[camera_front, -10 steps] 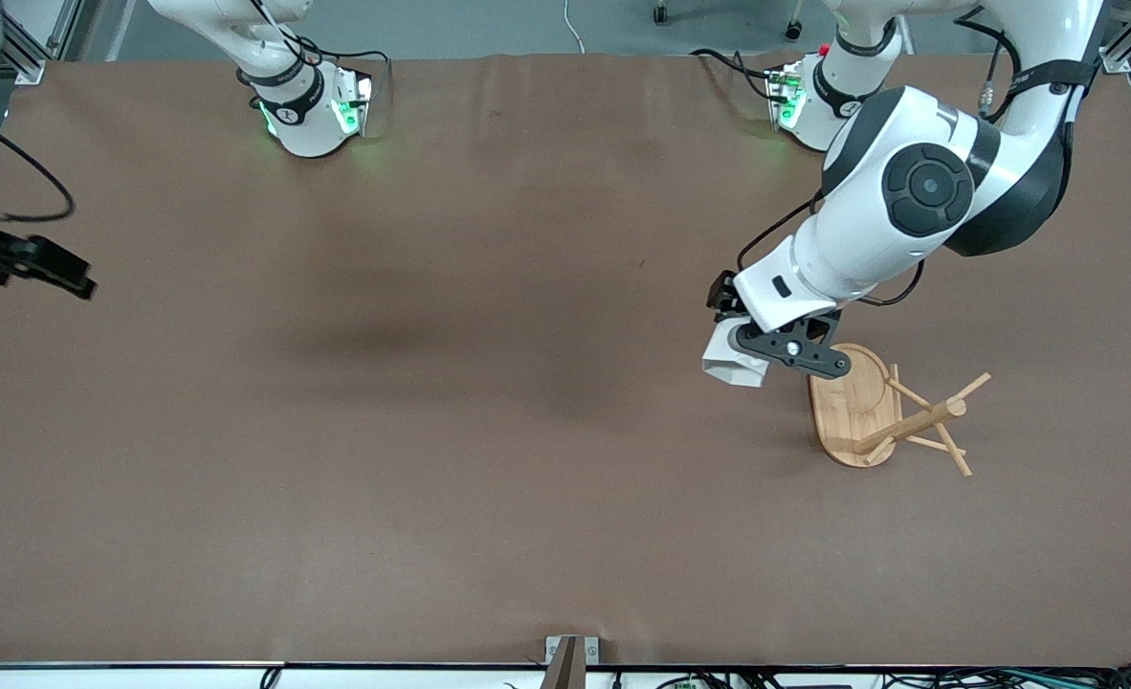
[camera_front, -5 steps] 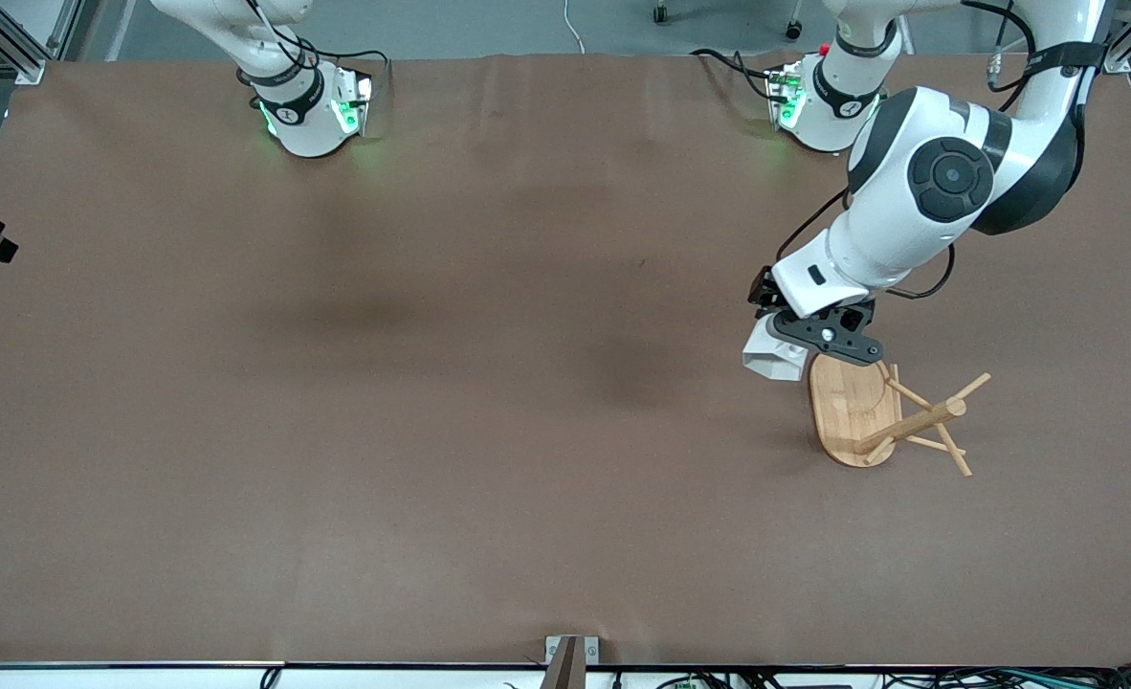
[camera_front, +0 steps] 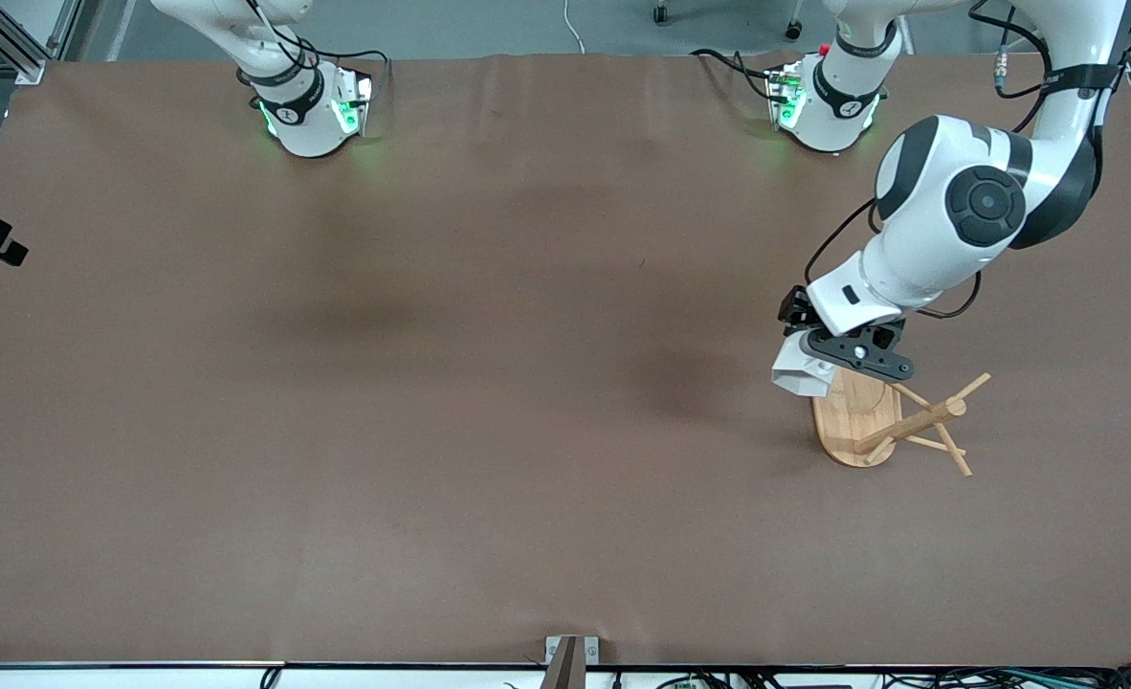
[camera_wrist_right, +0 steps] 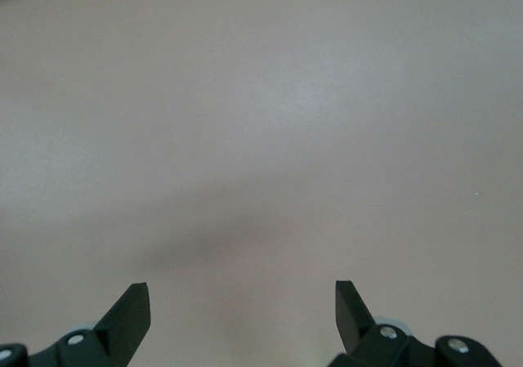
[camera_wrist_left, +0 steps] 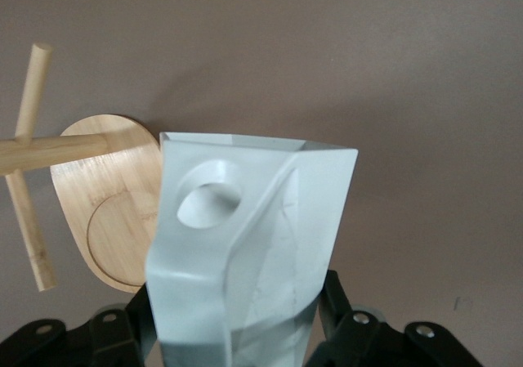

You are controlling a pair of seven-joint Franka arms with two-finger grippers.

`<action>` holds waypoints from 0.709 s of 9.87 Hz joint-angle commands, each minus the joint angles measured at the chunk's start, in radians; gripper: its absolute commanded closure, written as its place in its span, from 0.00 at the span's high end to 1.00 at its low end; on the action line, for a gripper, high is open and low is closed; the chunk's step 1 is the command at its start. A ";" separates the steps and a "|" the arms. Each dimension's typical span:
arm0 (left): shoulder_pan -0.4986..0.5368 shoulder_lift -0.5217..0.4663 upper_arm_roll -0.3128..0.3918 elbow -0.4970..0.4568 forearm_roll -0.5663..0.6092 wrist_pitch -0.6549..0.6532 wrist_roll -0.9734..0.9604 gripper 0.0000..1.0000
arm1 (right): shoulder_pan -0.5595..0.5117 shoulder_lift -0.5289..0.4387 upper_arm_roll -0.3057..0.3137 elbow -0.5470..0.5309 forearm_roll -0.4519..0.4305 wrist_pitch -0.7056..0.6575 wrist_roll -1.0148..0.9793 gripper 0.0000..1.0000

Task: Hang cup on rack
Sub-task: 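Lower the cup with the left gripper, hooking its handle hole onto a peg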

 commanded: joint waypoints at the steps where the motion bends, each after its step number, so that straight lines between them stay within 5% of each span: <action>1: 0.001 0.019 0.003 -0.002 0.008 0.015 0.016 0.00 | -0.006 -0.018 0.007 -0.014 -0.011 -0.010 -0.010 1.00; 7: -0.007 0.066 0.060 0.038 0.008 0.038 0.028 0.00 | -0.005 -0.016 0.011 -0.009 -0.016 -0.021 -0.010 1.00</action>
